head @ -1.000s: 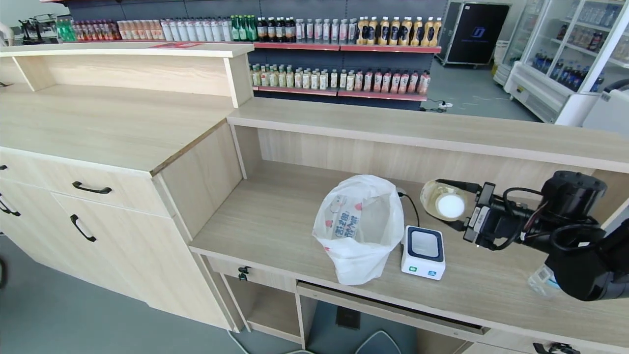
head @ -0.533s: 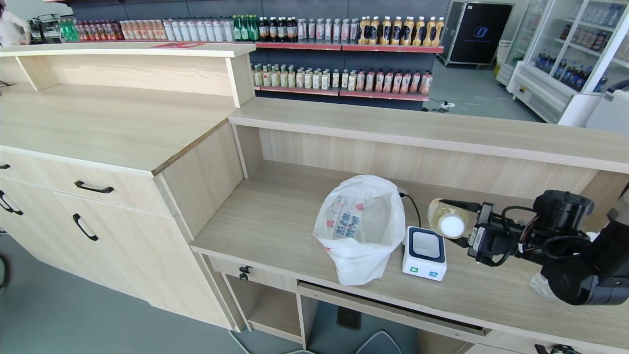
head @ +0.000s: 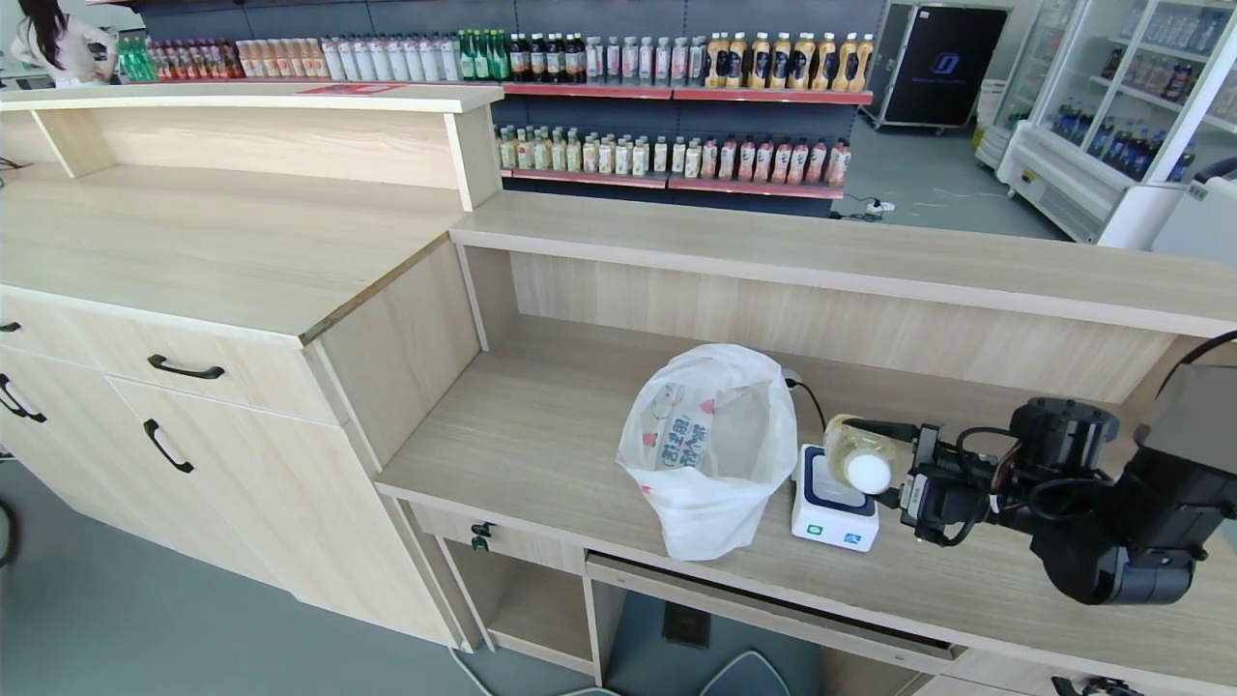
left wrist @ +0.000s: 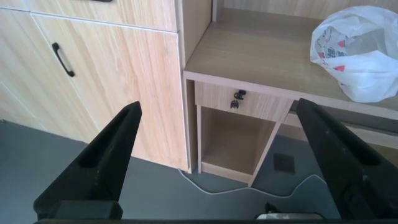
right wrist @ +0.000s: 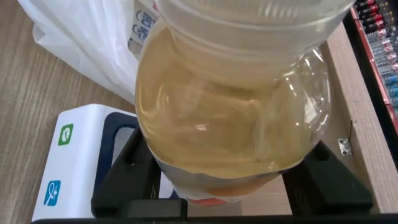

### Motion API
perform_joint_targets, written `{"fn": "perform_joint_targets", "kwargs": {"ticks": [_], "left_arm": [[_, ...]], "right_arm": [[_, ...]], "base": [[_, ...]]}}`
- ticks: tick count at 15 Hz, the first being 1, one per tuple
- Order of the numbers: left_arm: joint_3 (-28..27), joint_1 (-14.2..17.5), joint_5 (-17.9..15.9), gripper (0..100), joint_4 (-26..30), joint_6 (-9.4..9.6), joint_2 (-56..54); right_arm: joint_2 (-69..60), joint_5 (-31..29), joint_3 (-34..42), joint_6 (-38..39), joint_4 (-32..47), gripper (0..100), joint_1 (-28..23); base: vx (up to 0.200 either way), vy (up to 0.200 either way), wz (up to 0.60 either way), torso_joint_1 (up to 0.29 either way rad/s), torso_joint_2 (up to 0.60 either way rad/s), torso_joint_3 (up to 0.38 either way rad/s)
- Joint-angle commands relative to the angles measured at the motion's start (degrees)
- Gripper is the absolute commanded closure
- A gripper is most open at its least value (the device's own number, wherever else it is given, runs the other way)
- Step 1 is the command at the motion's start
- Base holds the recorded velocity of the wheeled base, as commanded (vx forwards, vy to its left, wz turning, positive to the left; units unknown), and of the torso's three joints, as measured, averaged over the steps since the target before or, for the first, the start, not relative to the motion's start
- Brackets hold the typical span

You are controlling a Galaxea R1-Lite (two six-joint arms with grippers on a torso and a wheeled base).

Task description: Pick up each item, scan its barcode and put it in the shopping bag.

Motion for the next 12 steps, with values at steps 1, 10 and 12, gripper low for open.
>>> {"fn": "perform_joint_targets", "kwargs": {"ticks": [1,10,12], "left_arm": [[0.00,0.00,0.00,0,-0.01,0.02,0.00],[0.00,0.00,0.00,0,-0.01,0.02,0.00],[0.00,0.00,0.00,0,-0.01,0.02,0.00]], "right_arm": [[1.82,0.55,-1.02,-0.01,-0.19,100,0.28],[4.81,2.30,-4.27,-0.10,-0.27,100,0.98],[4.90,2.22,-4.36,-0.10,-0.27,100,0.98]], "base": [[0.000,0.000,0.00,0.000,0.00,0.000],[0.000,0.000,0.00,0.000,0.00,0.000],[0.000,0.000,0.00,0.000,0.00,0.000]]}}
